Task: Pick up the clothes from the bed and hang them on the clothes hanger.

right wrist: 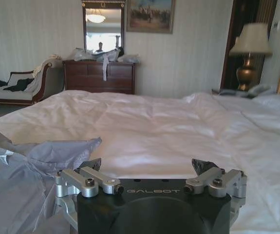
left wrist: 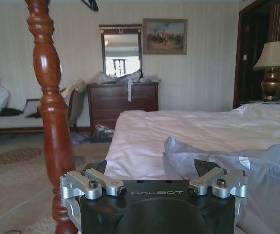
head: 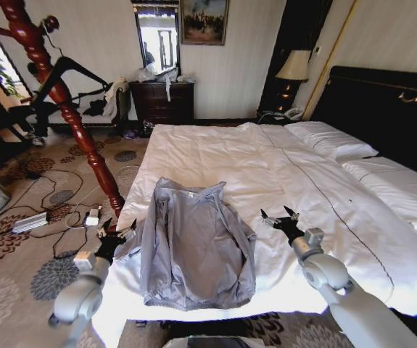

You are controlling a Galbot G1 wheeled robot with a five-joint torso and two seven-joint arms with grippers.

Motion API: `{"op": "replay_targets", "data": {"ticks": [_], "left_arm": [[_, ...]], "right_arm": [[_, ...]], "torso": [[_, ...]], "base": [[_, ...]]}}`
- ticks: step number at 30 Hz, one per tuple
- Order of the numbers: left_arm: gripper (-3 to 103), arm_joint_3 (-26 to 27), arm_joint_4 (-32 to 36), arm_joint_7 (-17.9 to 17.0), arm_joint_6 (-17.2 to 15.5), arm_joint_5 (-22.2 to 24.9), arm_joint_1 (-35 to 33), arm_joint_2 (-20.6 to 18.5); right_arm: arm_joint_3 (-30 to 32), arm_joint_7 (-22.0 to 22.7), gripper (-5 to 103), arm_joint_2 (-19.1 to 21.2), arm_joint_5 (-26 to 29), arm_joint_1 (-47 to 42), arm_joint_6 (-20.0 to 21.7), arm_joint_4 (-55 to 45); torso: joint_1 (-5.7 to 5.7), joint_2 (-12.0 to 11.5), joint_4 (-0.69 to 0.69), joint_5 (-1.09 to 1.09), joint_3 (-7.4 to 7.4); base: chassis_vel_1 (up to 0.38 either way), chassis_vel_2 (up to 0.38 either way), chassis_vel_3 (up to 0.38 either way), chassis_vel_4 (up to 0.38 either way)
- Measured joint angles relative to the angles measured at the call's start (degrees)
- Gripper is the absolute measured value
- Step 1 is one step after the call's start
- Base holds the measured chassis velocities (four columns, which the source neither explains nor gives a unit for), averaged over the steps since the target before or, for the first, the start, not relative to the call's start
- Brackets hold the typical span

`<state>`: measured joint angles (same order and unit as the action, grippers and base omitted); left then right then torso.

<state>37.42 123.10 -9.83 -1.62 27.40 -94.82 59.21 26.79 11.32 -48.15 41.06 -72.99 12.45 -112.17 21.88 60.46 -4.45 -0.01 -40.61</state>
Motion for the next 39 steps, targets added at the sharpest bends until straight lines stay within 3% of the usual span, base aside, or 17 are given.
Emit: {"op": "replay_targets", "data": {"ticks": [5,9,11,14,17,19,21,25,30,33,39], "left_arm": [[100,1.35,1.54,0.79,1.97,-2.67,-1.38,0.73],[100,3.02,4.0,1.46,2.5,-1.65,-3.55,3.28],[100,1.8,5.35,0.39,1.62,-1.11,-3.8,4.37],[100,0.48,4.32,-0.44,1.24,-0.83,-2.33,4.91],[100,-0.52,5.52,-0.64,1.95,-1.79,-5.08,8.25],[100,0.0,5.97,0.15,2.78,-2.02,-8.43,10.68],[100,0.78,6.21,1.05,3.91,-3.26,-10.56,12.27],[100,2.19,6.69,1.87,4.86,-3.4,-12.42,13.66],[100,1.18,6.89,1.79,4.94,-4.79,-12.15,14.25],[100,0.83,6.68,2.06,5.78,-6.46,-12.81,15.29],[100,0.0,6.67,2.64,6.46,-7.96,-13.41,16.79]], "right_arm": [[-2.91,2.0,100,-0.63,7.52,4.98,3.88,2.59],[-4.01,2.57,100,-2.7,5.86,6.48,5.05,5.12],[-5.47,1.67,100,-2.78,6.8,9.11,5.07,7.86],[-9.5,0.09,100,-3.35,8.32,14.41,4.98,12.27],[-11.65,-0.53,100,-3.88,11.98,18.34,5.37,13.28],[-14.06,-1.1,100,-5.02,15.07,21.87,6.23,15.25],[-15.96,-2.26,100,-5.98,16.17,25.46,6.38,18.15],[-19.75,-3.13,100,-9.25,17.44,32.4,6.67,23.61],[-22.79,-3.76,100,-13.95,17.66,37.62,6.9,29.34],[-26.12,-4.13,100,-19.17,15.09,41.6,6.77,35.16],[-30.23,-5.53,100,-20.08,7.34,44.79,5.21,43.02]], "torso": [[0.01,0.0,-0.02,0.01,0.0],[0.02,-0.01,-0.04,-0.02,-0.01],[-0.01,0.0,-0.02,0.02,0.01],[-0.01,-0.01,-0.09,-0.02,0.0],[0.07,-0.03,0.01,0.09,-0.03],[0.0,-0.02,0.02,-0.05,-0.01],[-0.04,0.0,-0.03,0.07,0.01],[0.01,-0.01,0.02,0.0,-0.01],[0.0,-0.01,-0.05,0.04,-0.01],[0.01,-0.02,0.04,0.01,-0.01],[0.0,-0.02,-0.06,0.01,-0.01]], "base": [[0.0,0.0,0.0,0.0],[0.0,0.0,0.0,0.0],[0.0,0.0,0.0,0.0],[0.0,0.0,0.0,0.0],[0.0,0.0,0.0,0.0],[0.0,0.0,0.0,0.0],[0.0,0.0,0.0,0.0],[0.0,0.0,0.0,0.0],[0.0,0.0,0.0,0.0],[0.0,0.0,0.0,0.0],[0.0,0.0,0.0,0.0]]}}
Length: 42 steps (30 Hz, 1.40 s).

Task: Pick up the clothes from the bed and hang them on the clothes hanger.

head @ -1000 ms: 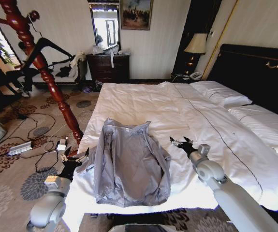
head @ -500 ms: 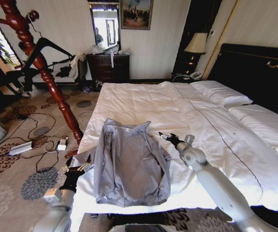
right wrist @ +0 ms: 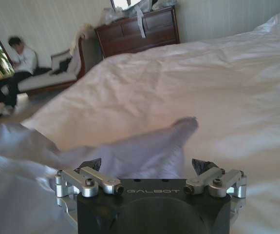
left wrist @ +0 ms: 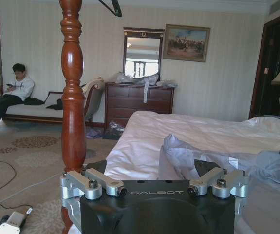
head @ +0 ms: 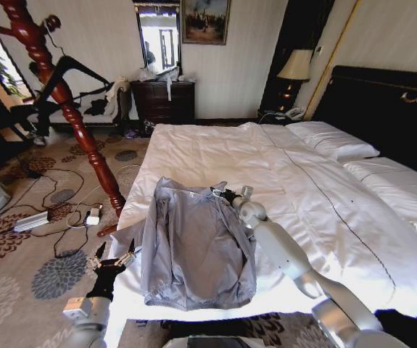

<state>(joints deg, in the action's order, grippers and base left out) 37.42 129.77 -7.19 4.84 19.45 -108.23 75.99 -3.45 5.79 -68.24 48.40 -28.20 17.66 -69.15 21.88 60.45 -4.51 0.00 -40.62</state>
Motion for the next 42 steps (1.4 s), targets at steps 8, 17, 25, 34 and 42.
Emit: {"op": "replay_targets", "data": {"ticks": [8,17,25,34,42], "left_arm": [[100,-1.13,0.49,-0.19,-0.47,0.08,-0.21,0.86],[100,-0.41,0.61,-0.4,-0.46,0.21,-1.13,0.7],[100,0.47,1.44,-0.47,-0.03,0.47,-2.04,1.02],[100,1.1,1.85,-0.44,0.15,1.4,-2.2,1.0],[100,1.29,1.88,-0.46,0.19,1.51,-2.02,1.31]], "right_arm": [[-0.94,-0.47,100,-0.47,-2.06,1.89,-1.33,5.23],[-1.98,-0.26,96,-2.76,-0.87,6.24,-1.64,10.85],[-3.0,0.11,65,-2.93,-0.36,7.58,-1.68,12.16],[-3.85,0.44,31,-1.89,-1.31,4.75,-1.49,10.96],[-4.19,0.51,7,-1.59,-0.31,4.51,-1.42,10.11]], "torso": [[0.0,0.01,0.01,0.0,0.0],[0.0,0.0,0.05,0.0,0.0],[0.0,0.0,0.05,0.0,0.0],[0.0,0.0,0.04,-0.01,0.0],[0.0,0.01,0.05,0.0,0.01]], "base": [[0.0,0.0,0.0,0.0],[0.0,0.0,0.0,0.0],[0.0,0.0,0.0,0.0],[0.0,0.0,0.0,0.0],[0.0,0.0,0.0,0.0]]}}
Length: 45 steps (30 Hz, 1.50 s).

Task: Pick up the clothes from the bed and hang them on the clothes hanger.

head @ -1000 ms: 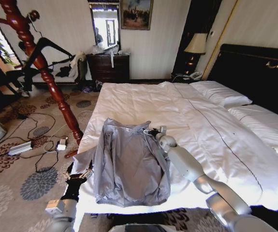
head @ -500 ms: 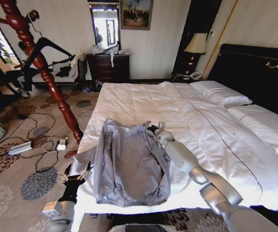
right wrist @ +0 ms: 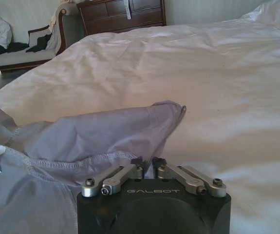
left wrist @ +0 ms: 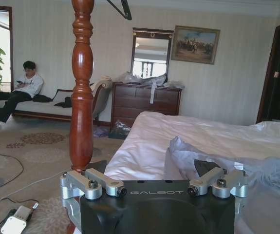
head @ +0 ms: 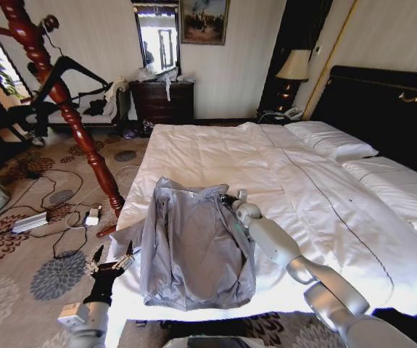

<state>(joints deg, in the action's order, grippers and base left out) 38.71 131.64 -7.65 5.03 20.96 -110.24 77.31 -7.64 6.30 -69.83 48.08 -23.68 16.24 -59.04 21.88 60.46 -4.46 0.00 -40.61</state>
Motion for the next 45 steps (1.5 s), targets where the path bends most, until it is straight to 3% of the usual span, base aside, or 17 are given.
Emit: {"op": "replay_targets", "data": {"ticks": [3,11,15,20,25,35,45], "left_arm": [[100,0.04,0.06,-0.04,0.0,0.0,0.01,0.11],[100,0.24,1.12,-0.15,-0.06,-0.14,-0.28,-0.07],[100,0.02,1.5,-0.57,-0.46,-0.24,-0.07,-1.24],[100,-0.42,1.93,-1.17,-0.99,-0.24,0.26,-2.33],[100,-1.35,2.19,-1.57,-1.38,-0.54,0.55,-3.13],[100,-1.26,2.87,-2.02,-1.79,-0.93,0.32,-3.92],[100,-2.19,3.53,-3.25,-3.89,-0.28,0.7,-5.87]], "right_arm": [[-0.01,0.0,1,0.06,0.57,-0.14,0.01,-0.49],[0.84,0.32,0,3.34,1.71,-1.92,0.02,-5.34],[1.36,0.34,0,9.38,2.05,-3.55,0.39,-12.78],[2.08,0.26,0,14.44,2.09,-5.68,0.78,-21.42],[2.55,0.06,0,17.5,1.7,-7.17,0.97,-27.81],[5.83,-0.98,0,22.36,1.24,-10.8,2.44,-40.51],[7.92,-1.64,0,25.0,1.0,-13.51,2.71,-43.05]], "torso": [[0.0,0.0,0.01,0.0,0.0],[0.0,0.0,0.02,-0.01,0.0],[0.0,0.0,-0.04,-0.01,0.0],[0.0,0.0,0.01,-0.01,0.0],[0.0,0.0,-0.01,-0.01,0.0],[0.0,0.0,-0.01,-0.01,0.0],[0.0,0.0,0.0,0.0,0.0]], "base": [[0.0,0.0,0.0,0.0],[0.0,0.0,0.0,0.0],[0.0,0.0,0.0,0.0],[0.0,0.0,0.0,0.0],[0.0,0.0,0.0,0.0],[0.0,0.0,0.0,0.0],[0.0,0.0,0.0,0.0]]}}
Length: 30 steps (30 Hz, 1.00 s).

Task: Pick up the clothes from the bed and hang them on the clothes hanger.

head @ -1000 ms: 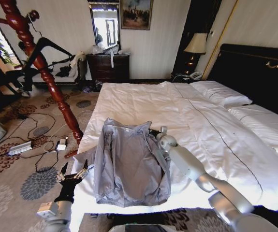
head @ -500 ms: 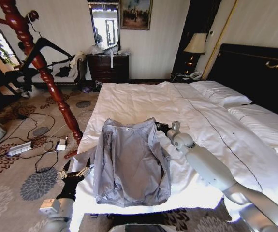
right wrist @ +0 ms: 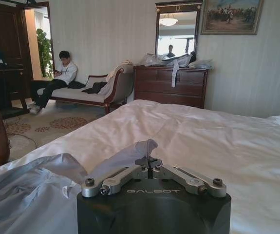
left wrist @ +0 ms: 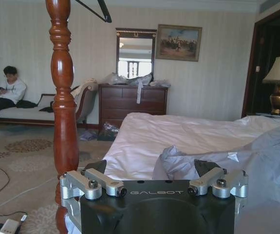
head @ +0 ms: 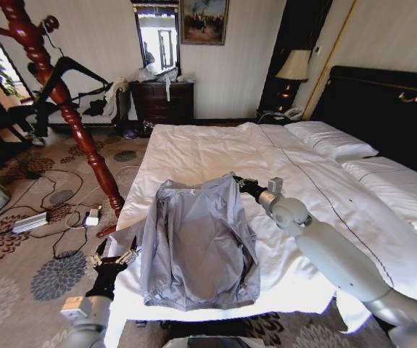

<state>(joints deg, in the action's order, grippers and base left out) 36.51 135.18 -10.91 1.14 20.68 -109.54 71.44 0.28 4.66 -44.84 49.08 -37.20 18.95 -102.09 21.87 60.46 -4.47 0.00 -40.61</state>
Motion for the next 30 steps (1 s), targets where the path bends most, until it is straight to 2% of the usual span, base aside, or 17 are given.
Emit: {"op": "replay_targets", "data": {"ticks": [4,7,11,16,20,21,24,25,26,27,30], "left_arm": [[100,1.03,1.07,-0.46,-1.94,2.63,-0.06,-2.36],[100,3.55,1.91,-1.23,-3.85,6.41,1.27,-6.4],[100,4.45,-0.08,-0.44,-1.6,7.29,4.22,-8.93],[100,0.51,-5.22,0.48,0.56,7.64,11.03,-11.42],[100,-6.55,-14.04,-0.34,0.01,9.39,22.77,-14.7],[100,-6.55,-14.04,-0.34,0.01,9.39,22.77,-14.7],[100,-9.57,-17.25,-2.1,-2.58,13.6,30.31,-17.16],[100,-11.5,-18.81,-3.24,-3.57,15.79,35.17,-18.68],[100,-13.12,-19.94,-3.99,-4.13,17.35,38.93,-19.82],[100,-13.12,-19.94,-3.99,-4.13,17.35,38.93,-19.82],[100,-18.02,-22.9,-6.01,-5.47,21.21,48.2,-21.93]], "right_arm": [[0.1,0.23,0,0.21,-0.33,-0.48,0.01,-0.51],[0.32,0.54,0,0.32,-0.33,-0.65,-0.03,-0.63],[0.71,0.65,0,0.37,-0.57,-1.09,-0.18,-0.63],[1.64,0.78,0,0.8,-0.46,-1.84,-0.24,-1.26],[2.24,1.39,0,1.14,0.1,-2.21,-0.16,-1.78],[2.24,1.39,0,1.14,0.1,-2.21,-0.16,-1.78],[2.31,1.75,0,0.95,0.55,-2.21,0.02,-1.83],[2.31,1.83,0,0.71,0.57,-2.19,0.06,-1.77],[2.31,1.87,0,0.5,0.58,-2.17,0.09,-1.72],[2.31,1.87,0,0.5,0.58,-2.17,0.09,-1.72],[2.31,2.09,0,-0.16,0.66,-2.09,0.21,-1.57]], "torso": [[0.0,0.0,0.02,0.0,0.0],[0.0,0.0,0.0,0.01,0.0],[0.0,0.0,0.02,-0.01,0.0],[0.0,0.0,0.01,0.0,-0.01],[0.01,0.0,0.0,0.02,-0.02],[0.01,0.0,0.0,0.02,-0.02],[0.01,-0.01,0.02,0.01,-0.02],[0.01,-0.01,0.03,0.01,-0.02],[0.02,0.0,-0.02,0.0,-0.02],[0.02,0.0,-0.02,0.0,-0.02],[0.02,-0.01,-0.01,0.0,-0.02]], "base": [[0.0,0.0,0.0,0.0],[0.0,0.0,0.0,0.0],[0.0,0.0,0.0,0.0],[0.0,0.0,0.0,0.0],[0.0,0.0,0.0,0.0],[0.0,0.0,0.0,0.0],[0.0,0.0,0.0,0.0],[0.0,0.0,0.0,0.0],[0.0,0.0,0.0,0.0],[0.0,0.0,0.0,0.0],[0.0,0.0,0.0,0.0]]}}
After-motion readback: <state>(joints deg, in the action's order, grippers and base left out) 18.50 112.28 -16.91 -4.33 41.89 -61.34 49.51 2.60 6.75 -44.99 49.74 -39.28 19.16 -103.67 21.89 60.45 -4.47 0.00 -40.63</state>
